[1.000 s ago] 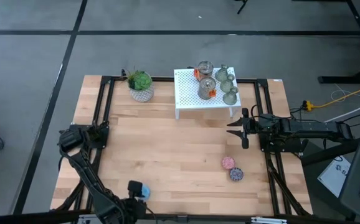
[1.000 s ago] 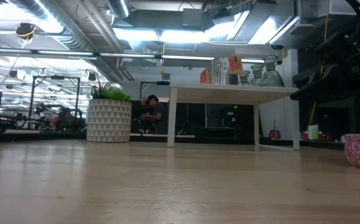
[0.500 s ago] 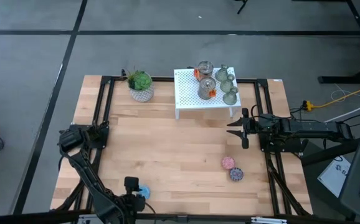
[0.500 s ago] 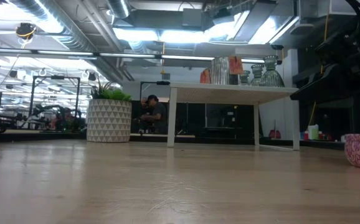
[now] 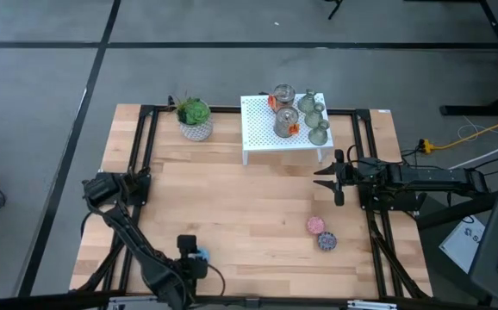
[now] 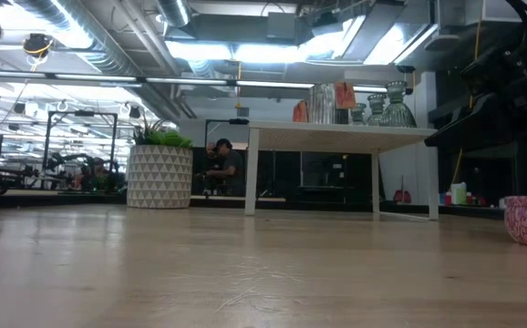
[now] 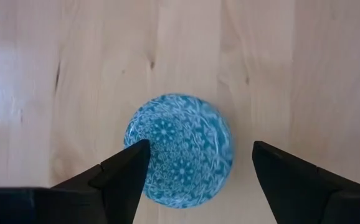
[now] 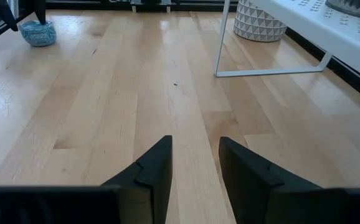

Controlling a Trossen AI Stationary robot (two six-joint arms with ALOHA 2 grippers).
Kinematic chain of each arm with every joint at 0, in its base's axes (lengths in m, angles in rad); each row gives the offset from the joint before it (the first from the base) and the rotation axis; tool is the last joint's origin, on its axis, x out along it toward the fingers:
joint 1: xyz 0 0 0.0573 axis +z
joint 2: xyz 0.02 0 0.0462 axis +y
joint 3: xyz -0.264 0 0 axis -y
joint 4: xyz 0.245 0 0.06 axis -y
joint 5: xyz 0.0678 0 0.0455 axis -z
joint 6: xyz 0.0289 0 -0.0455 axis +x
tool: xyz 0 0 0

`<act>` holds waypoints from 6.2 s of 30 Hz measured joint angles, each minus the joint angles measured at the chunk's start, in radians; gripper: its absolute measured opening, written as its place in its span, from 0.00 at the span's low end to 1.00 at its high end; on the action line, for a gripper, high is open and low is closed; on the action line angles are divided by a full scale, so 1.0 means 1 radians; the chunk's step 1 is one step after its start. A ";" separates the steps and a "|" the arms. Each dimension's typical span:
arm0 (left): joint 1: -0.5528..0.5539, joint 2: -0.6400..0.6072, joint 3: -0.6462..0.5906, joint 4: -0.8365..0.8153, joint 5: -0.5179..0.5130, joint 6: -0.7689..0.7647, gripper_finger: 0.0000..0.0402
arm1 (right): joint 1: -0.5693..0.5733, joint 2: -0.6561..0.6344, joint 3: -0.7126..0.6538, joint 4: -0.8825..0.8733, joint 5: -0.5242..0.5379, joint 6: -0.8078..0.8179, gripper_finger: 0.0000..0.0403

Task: Pick & Place candle stick holders
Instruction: Put the blue scented candle on the shelf

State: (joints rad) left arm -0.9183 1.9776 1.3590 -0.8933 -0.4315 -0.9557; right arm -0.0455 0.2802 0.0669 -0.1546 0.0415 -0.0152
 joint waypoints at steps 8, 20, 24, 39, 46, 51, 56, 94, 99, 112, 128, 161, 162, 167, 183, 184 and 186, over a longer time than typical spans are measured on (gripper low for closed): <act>0.012 0.003 -0.019 0.004 -0.078 0.032 0.70 | 0.000 0.000 0.000 0.000 0.000 0.000 0.34; 0.141 0.004 -0.020 0.054 -0.085 0.181 0.70 | 0.000 0.000 0.000 0.000 0.000 0.000 0.34; 0.183 0.004 -0.020 0.156 -0.078 0.319 0.70 | 0.000 0.000 0.000 0.000 0.000 0.000 0.34; 0.417 0.005 -0.021 0.528 0.034 0.755 0.70 | 0.000 0.000 0.000 0.000 0.000 0.000 0.34; 0.484 -0.030 -0.021 0.589 0.116 0.865 0.70 | 0.000 0.000 0.000 0.000 0.000 0.000 0.34; 0.496 -0.088 -0.020 0.496 0.137 0.905 0.70 | 0.000 0.000 0.000 0.000 0.000 0.000 0.34; 0.492 -0.125 -0.019 0.288 0.226 0.866 0.70 | 0.000 0.000 0.000 0.000 0.000 0.000 0.34; 0.502 -0.115 -0.021 0.133 0.315 0.751 0.92 | 0.000 0.000 0.000 0.000 0.000 0.000 0.34; 0.501 -0.116 -0.061 0.116 0.302 0.753 0.92 | 0.000 0.000 0.000 0.000 0.000 0.000 0.34; 0.487 -0.126 -0.294 0.298 0.347 0.726 0.92 | 0.000 0.000 0.000 0.000 0.000 0.000 0.34; 0.475 -0.122 -0.296 0.311 0.338 0.685 0.90 | 0.000 0.000 0.000 0.000 0.000 0.000 0.34; 0.481 -0.300 -0.301 0.318 0.285 0.651 0.74 | 0.000 0.000 0.000 0.000 0.000 0.000 0.34; 0.485 -0.309 -0.301 0.318 0.285 0.650 0.74 | 0.000 0.000 0.000 0.000 0.000 0.000 0.34; 0.522 -0.360 -0.299 0.319 0.259 0.646 0.74 | 0.000 0.000 0.000 0.000 0.000 0.000 0.34; 0.819 -0.415 -0.257 0.367 0.260 0.712 0.74 | 0.000 0.000 0.000 0.000 0.000 0.000 0.34; 0.844 -0.415 -0.242 0.366 0.268 0.708 0.74 | 0.000 0.000 0.000 0.000 0.000 0.000 0.34; 0.886 -0.415 -0.204 0.358 0.273 0.708 0.74 | 0.000 0.000 0.000 0.000 0.000 0.000 0.34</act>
State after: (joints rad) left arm -0.0322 1.5623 1.1552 -0.5351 -0.1583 -0.2476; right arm -0.0456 0.2798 0.0669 -0.1547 0.0414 -0.0152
